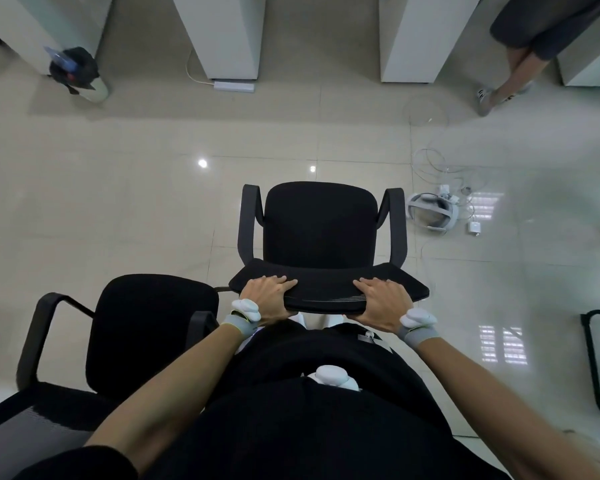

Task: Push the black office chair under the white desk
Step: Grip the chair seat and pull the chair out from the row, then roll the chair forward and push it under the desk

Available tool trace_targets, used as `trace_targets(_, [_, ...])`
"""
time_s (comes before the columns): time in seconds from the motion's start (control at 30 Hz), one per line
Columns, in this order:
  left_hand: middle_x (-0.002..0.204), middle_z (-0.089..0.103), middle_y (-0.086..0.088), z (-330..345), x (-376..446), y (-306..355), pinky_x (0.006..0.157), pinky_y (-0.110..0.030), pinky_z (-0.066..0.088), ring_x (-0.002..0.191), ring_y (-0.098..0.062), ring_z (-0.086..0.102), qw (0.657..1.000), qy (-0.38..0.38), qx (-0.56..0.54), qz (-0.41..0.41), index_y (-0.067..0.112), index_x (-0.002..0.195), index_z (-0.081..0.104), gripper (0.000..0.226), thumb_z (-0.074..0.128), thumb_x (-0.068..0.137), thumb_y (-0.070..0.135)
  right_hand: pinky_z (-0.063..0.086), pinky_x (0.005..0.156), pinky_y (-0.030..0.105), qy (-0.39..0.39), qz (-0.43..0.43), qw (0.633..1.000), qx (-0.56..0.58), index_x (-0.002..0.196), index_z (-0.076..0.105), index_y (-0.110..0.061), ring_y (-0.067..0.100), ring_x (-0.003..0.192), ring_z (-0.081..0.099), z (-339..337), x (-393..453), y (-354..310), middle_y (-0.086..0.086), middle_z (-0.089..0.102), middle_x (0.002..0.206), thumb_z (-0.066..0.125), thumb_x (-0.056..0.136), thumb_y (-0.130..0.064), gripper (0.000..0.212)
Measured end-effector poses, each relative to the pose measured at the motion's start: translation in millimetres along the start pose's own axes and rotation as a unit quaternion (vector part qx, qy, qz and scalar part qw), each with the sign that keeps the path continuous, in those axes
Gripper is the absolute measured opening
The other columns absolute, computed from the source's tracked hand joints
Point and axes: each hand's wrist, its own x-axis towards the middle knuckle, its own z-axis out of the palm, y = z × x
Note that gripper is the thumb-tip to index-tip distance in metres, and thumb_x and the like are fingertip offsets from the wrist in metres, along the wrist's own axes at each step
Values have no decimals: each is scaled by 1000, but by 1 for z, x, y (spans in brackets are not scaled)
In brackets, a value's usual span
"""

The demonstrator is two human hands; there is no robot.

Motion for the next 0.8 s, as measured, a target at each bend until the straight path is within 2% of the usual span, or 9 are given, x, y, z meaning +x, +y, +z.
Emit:
trace_targets(0.33, [176,44,2,-23,18,-12,121,-46,50,155,-27,54,1000,7,-6,3,36,172,39,83,56,101,76,44,126,43,0,8,1000,21,169,48,-27,20,155,55,-23,20,6,-8,52,172,58,94,-84,95])
trace_targets(0.8, [175,46,5,-79,78,-46,120,-46,49,155,-25,54,1000,19,3,4,38,171,40,79,59,102,70,55,115,40,32,21,999,34,165,52,-32,19,144,64,-74,84,17,-13,59,165,57,96,-82,86])
